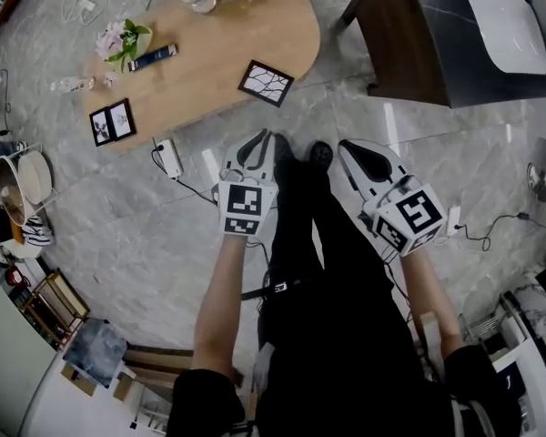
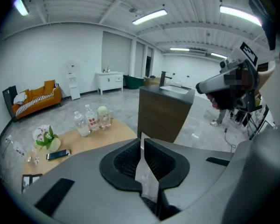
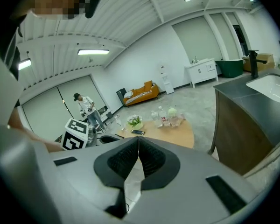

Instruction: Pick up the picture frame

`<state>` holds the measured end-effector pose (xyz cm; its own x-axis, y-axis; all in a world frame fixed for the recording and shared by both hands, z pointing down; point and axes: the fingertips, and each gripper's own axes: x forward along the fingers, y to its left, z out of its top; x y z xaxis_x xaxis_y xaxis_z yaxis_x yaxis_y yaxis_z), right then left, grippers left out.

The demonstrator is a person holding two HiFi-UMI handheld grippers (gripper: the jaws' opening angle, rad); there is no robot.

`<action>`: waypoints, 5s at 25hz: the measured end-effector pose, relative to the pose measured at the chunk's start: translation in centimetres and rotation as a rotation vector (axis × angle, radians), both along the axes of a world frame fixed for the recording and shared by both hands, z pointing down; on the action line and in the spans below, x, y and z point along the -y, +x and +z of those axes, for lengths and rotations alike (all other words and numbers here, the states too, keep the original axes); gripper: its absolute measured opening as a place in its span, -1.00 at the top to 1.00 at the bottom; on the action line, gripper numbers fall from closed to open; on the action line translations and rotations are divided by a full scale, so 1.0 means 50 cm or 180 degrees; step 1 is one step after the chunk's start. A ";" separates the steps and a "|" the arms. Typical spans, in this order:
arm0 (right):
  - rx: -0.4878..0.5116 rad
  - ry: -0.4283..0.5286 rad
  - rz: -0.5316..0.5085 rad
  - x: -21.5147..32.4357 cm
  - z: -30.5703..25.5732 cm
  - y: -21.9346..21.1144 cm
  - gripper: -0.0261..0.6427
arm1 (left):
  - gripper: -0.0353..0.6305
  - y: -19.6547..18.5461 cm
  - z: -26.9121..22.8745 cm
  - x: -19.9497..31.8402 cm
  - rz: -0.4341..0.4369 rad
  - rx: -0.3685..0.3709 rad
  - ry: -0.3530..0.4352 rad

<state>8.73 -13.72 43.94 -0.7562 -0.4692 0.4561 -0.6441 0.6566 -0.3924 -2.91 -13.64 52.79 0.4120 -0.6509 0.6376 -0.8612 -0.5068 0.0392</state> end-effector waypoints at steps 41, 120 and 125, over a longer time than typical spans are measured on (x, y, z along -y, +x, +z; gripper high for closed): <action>-0.0342 -0.0522 -0.0071 0.030 0.428 -0.070 0.88 | -0.11 0.008 0.709 0.089 0.1460 0.3182 0.1406; -0.0088 0.1637 0.0303 0.148 -0.422 0.041 0.89 | 0.68 0.112 -0.571 0.185 0.1039 0.3692 0.3169; -0.0050 0.1709 0.0216 0.128 -0.426 0.038 0.89 | 0.68 0.097 -0.611 0.187 0.0998 0.3818 0.3085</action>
<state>10.63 -20.10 22.63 -0.7111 -0.6870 0.1498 -0.6951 0.7189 -0.0030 1.94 -22.98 22.22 0.1841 -0.9791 0.0867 -0.0106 -0.0901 -0.9959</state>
